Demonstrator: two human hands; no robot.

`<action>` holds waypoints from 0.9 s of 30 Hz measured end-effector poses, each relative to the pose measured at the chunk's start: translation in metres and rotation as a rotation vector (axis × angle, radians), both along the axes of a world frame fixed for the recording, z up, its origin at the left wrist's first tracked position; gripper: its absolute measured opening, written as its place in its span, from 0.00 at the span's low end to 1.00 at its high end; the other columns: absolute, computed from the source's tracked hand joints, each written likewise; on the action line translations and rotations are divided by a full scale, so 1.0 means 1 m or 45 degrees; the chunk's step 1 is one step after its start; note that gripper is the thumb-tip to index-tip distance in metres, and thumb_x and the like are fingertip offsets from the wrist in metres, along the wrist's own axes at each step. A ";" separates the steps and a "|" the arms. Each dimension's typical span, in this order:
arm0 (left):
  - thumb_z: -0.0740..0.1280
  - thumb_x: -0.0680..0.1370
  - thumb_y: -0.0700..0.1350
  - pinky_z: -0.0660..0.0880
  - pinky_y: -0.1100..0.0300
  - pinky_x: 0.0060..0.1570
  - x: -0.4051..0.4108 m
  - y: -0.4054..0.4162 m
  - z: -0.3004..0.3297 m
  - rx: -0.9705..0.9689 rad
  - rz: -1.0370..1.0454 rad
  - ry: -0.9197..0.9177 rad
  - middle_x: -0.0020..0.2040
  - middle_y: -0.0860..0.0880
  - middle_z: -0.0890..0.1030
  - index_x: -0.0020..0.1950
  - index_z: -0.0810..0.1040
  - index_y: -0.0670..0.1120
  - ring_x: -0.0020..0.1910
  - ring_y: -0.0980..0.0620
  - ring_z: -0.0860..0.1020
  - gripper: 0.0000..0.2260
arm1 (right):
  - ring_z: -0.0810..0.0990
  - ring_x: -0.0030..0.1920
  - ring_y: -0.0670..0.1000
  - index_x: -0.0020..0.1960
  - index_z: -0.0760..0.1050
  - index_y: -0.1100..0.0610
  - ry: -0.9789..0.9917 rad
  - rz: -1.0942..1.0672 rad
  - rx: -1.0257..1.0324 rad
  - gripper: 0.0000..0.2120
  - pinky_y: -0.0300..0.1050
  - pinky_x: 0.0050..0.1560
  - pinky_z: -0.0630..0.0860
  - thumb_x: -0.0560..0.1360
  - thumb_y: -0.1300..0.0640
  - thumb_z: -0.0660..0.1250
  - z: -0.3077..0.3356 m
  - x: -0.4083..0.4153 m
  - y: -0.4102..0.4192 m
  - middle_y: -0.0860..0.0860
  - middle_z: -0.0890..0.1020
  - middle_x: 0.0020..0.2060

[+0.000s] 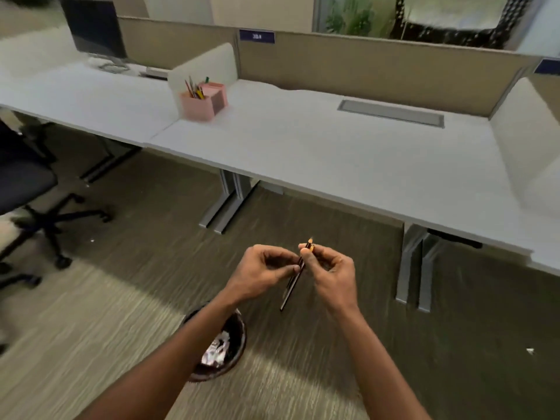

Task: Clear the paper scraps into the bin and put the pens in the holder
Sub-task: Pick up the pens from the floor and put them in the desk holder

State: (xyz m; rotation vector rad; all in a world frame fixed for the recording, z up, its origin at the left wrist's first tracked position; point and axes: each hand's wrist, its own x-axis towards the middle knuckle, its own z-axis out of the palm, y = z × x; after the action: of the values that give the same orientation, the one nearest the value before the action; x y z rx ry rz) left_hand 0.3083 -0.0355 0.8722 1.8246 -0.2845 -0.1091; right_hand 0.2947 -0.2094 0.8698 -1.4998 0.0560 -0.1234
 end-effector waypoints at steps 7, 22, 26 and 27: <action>0.71 0.79 0.42 0.80 0.55 0.55 -0.004 0.040 0.053 -0.148 -0.067 0.200 0.51 0.41 0.87 0.60 0.84 0.41 0.51 0.47 0.85 0.10 | 0.87 0.47 0.56 0.50 0.87 0.54 -0.100 0.076 -0.076 0.06 0.58 0.53 0.84 0.75 0.55 0.76 0.084 0.021 0.041 0.51 0.88 0.44; 0.64 0.82 0.42 0.79 0.58 0.45 0.046 0.051 0.081 -0.397 0.023 0.368 0.43 0.43 0.83 0.61 0.82 0.37 0.39 0.51 0.80 0.12 | 0.85 0.50 0.51 0.63 0.81 0.61 -0.015 0.584 0.131 0.15 0.43 0.46 0.80 0.77 0.59 0.70 0.111 0.105 0.042 0.58 0.86 0.53; 0.65 0.79 0.47 0.79 0.55 0.47 0.073 0.032 0.087 -0.436 0.109 0.399 0.43 0.43 0.83 0.59 0.83 0.41 0.41 0.48 0.80 0.14 | 0.82 0.42 0.52 0.62 0.80 0.63 -0.081 0.752 0.006 0.12 0.43 0.44 0.79 0.80 0.62 0.68 0.108 0.156 0.024 0.60 0.86 0.52; 0.65 0.80 0.47 0.79 0.55 0.48 0.082 0.026 0.089 -0.455 0.148 0.403 0.43 0.44 0.83 0.58 0.84 0.43 0.41 0.48 0.80 0.13 | 0.82 0.42 0.52 0.61 0.80 0.63 -0.101 0.774 -0.013 0.11 0.43 0.44 0.79 0.80 0.62 0.68 0.111 0.170 0.021 0.60 0.86 0.51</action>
State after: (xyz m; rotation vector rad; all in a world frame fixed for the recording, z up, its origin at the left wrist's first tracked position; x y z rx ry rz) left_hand 0.3899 -0.0093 0.9608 1.4393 0.0267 -0.2468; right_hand 0.4647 -0.1880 0.9805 -1.4606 -0.4620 0.3062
